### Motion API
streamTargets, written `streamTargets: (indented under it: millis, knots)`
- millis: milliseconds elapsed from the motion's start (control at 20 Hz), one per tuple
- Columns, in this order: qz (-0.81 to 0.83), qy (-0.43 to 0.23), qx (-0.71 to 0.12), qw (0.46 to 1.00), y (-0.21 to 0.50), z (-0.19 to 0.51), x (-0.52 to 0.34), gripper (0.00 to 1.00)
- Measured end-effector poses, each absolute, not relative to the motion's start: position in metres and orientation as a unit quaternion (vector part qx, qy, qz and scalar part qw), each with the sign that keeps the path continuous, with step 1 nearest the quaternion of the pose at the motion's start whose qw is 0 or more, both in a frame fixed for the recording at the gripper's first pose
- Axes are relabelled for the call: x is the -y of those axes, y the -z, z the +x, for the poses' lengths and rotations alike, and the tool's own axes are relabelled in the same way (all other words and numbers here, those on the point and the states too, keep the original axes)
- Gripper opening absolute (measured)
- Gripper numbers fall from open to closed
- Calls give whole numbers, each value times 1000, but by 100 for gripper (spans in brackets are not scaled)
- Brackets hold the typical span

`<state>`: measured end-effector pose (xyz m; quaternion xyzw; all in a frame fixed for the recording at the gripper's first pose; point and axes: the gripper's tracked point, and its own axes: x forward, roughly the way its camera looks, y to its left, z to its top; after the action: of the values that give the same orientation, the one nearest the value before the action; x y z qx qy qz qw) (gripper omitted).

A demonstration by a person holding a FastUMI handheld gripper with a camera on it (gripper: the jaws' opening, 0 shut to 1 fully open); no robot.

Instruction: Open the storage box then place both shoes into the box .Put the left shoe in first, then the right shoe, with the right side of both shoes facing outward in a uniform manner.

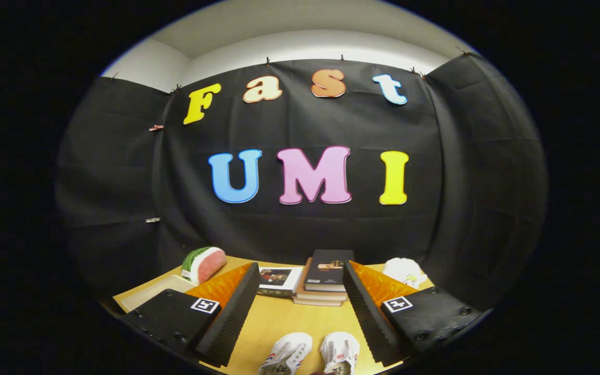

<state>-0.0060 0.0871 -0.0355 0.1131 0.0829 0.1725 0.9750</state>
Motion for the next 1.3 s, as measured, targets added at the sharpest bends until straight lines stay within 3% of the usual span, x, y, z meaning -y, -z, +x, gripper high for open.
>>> streamTargets:
  millis: [300, 650, 900, 1300]
  knots:
    - [249, -310, -197, 896, 64, -23, -159, 98]
    - [324, -397, -345, 786, 125, -59, -223, 98]
    - [339, -416, -443, 719, 188, -89, -261, 98]
    - [417, -403, -509, 636, 227, -113, -306, 96]
